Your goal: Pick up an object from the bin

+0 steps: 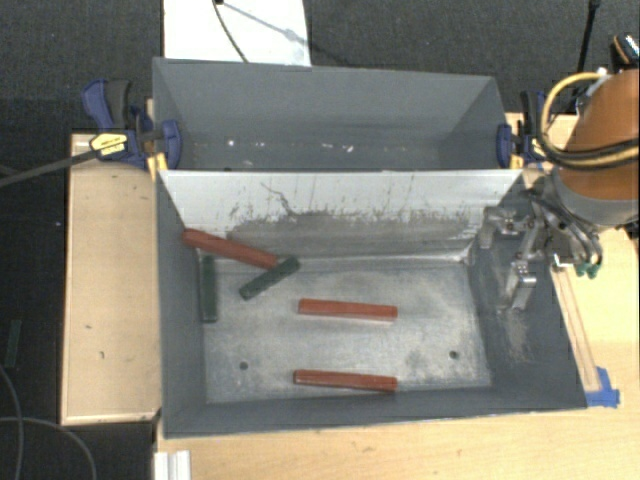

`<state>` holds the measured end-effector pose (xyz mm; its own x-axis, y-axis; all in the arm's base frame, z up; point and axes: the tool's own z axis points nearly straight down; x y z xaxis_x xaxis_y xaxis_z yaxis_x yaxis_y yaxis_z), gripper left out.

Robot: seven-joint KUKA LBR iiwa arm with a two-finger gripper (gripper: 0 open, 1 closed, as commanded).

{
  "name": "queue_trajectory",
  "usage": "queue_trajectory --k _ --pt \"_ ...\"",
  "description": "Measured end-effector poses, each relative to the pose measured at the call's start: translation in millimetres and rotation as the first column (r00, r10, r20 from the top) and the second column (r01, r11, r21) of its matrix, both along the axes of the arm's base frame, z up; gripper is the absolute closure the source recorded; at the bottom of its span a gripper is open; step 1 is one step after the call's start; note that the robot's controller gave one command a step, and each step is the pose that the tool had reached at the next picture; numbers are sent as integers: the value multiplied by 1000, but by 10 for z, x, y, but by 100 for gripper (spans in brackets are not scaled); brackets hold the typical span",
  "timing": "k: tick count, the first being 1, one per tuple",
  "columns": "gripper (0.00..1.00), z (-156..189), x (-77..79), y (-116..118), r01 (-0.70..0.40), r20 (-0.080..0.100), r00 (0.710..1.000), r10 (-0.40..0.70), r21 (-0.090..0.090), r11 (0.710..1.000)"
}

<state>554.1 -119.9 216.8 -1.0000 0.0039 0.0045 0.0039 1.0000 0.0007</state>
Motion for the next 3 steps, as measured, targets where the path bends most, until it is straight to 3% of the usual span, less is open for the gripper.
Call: queue_trajectory --k 1,2,3 --pt "0 -1091 76 924 -155 1 988 155 4 988" --pt "0 -1479 71 1449 -11 3 1000 11 2 1000" --pt "100 -1461 80 1418 -13 6 1000 13 0 1000"
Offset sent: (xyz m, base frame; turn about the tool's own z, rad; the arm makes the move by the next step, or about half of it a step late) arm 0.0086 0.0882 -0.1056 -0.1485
